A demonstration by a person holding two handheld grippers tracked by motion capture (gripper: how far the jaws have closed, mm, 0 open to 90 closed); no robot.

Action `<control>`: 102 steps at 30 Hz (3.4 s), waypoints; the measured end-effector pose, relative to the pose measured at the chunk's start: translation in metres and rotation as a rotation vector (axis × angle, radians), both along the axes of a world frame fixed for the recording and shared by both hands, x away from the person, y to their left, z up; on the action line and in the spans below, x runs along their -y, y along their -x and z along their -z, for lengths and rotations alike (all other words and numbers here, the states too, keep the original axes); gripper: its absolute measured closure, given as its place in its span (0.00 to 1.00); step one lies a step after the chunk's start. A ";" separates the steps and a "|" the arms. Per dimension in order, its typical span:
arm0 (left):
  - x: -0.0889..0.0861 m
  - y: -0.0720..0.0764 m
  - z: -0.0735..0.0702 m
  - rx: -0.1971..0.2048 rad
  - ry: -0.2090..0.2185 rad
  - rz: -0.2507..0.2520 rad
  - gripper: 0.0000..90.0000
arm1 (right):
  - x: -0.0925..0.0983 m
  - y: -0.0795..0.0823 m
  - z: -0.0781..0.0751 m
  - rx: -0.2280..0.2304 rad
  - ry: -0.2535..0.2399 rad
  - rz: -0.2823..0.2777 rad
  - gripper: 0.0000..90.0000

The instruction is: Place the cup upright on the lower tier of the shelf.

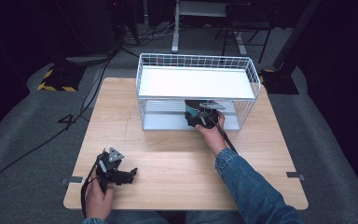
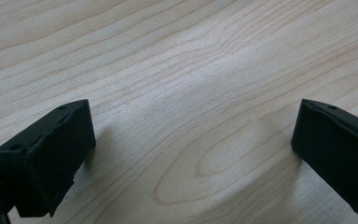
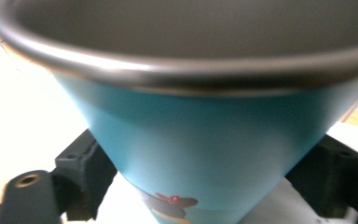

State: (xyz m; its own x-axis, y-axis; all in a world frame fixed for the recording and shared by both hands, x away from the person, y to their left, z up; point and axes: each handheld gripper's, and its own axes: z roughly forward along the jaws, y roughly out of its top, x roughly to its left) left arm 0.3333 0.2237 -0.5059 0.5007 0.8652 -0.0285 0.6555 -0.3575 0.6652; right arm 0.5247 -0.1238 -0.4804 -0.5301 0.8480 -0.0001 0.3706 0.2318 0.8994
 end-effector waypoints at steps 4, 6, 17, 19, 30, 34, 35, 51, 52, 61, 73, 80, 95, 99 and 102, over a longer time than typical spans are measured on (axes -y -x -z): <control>0.000 0.000 0.000 0.000 0.000 0.000 0.00 | 0.000 0.004 -0.003 0.006 0.002 -0.018 0.18; 0.000 0.000 0.000 0.001 0.000 0.000 0.00 | 0.003 0.007 -0.005 0.000 0.001 -0.029 0.18; -0.001 -0.002 0.000 0.000 0.002 0.015 0.00 | 0.019 0.028 -0.018 -0.014 0.000 -0.081 0.18; -0.001 -0.003 0.000 0.001 0.002 0.018 0.00 | 0.023 0.034 -0.021 -0.016 0.002 -0.084 0.18; -0.001 -0.003 0.000 0.001 -0.003 0.026 0.00 | 0.050 0.065 -0.044 -0.005 -0.019 -0.123 0.18; -0.003 -0.002 0.000 -0.001 -0.001 0.021 0.00 | 0.062 0.076 -0.053 -0.001 -0.024 -0.141 0.18; -0.003 -0.001 0.000 -0.001 -0.003 0.020 0.00 | 0.065 0.080 -0.055 0.001 -0.026 -0.146 0.18; -0.002 -0.002 0.000 -0.001 -0.001 0.011 0.00 | 0.108 0.120 -0.072 -0.032 -0.028 -0.209 0.18; -0.002 -0.002 0.000 0.000 -0.003 0.009 0.00 | 0.112 0.123 -0.072 -0.038 -0.024 -0.210 0.18; 0.002 -0.006 0.000 0.000 -0.001 -0.017 0.00 | 0.139 0.141 -0.061 -0.098 0.016 -0.209 0.18; 0.006 -0.014 0.000 0.000 -0.001 -0.025 0.00 | 0.170 0.166 -0.038 -0.170 0.014 -0.211 0.22; 0.007 -0.015 0.000 0.000 0.001 -0.032 0.00 | 0.187 0.173 -0.021 -0.204 0.009 -0.171 0.22; 0.007 -0.015 0.000 0.001 0.002 -0.034 0.00 | 0.209 0.178 0.015 -0.253 0.086 -0.095 0.22; 0.007 -0.015 0.000 0.000 0.003 -0.034 0.00 | 0.213 0.178 0.022 -0.251 0.105 -0.078 0.22; 0.007 -0.015 0.000 0.000 0.001 -0.034 0.00 | 0.214 0.177 0.023 -0.252 0.111 -0.078 0.20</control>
